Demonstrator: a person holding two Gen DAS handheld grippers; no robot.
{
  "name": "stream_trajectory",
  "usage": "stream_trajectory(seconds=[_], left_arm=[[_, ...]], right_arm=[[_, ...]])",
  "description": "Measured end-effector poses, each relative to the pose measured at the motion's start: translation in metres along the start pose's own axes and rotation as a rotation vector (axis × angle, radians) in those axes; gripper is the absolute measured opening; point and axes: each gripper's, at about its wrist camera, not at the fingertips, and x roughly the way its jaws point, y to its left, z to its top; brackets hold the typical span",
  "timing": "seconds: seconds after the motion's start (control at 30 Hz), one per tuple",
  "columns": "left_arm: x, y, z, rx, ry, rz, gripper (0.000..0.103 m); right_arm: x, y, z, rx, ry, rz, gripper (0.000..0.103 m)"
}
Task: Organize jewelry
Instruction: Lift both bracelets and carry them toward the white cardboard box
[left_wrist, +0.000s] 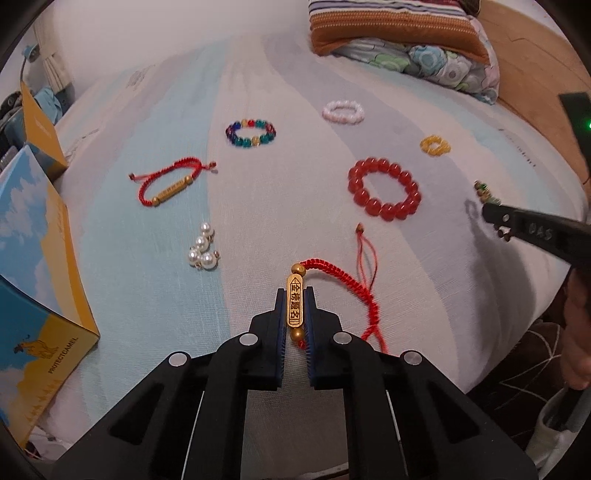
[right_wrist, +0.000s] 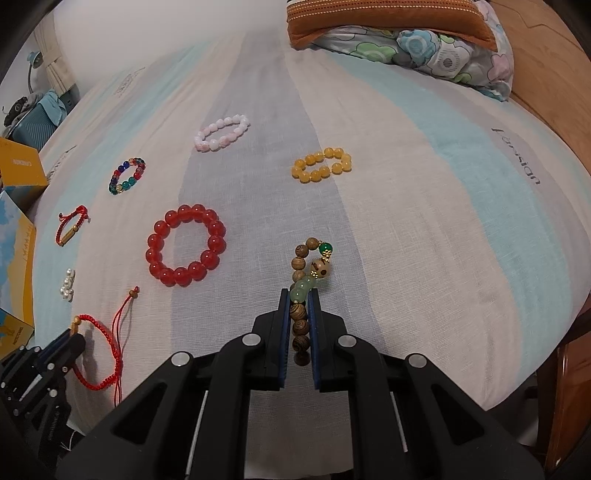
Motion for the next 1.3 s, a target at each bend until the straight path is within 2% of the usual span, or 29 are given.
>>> stream_trajectory(seconds=[0.57, 1.3], left_arm=[[-0.041, 0.006, 0.016, -0.02, -0.071, -0.023, 0.008], [-0.107, 0.035, 0.053, -0.048, -0.179, 0.014, 0.008]], right_arm=[[-0.039, 0.004, 0.008, 0.02, -0.047, 0.053, 0.009], [-0.087, 0.038, 0.033, -0.048, -0.089, 0.062, 0.009]])
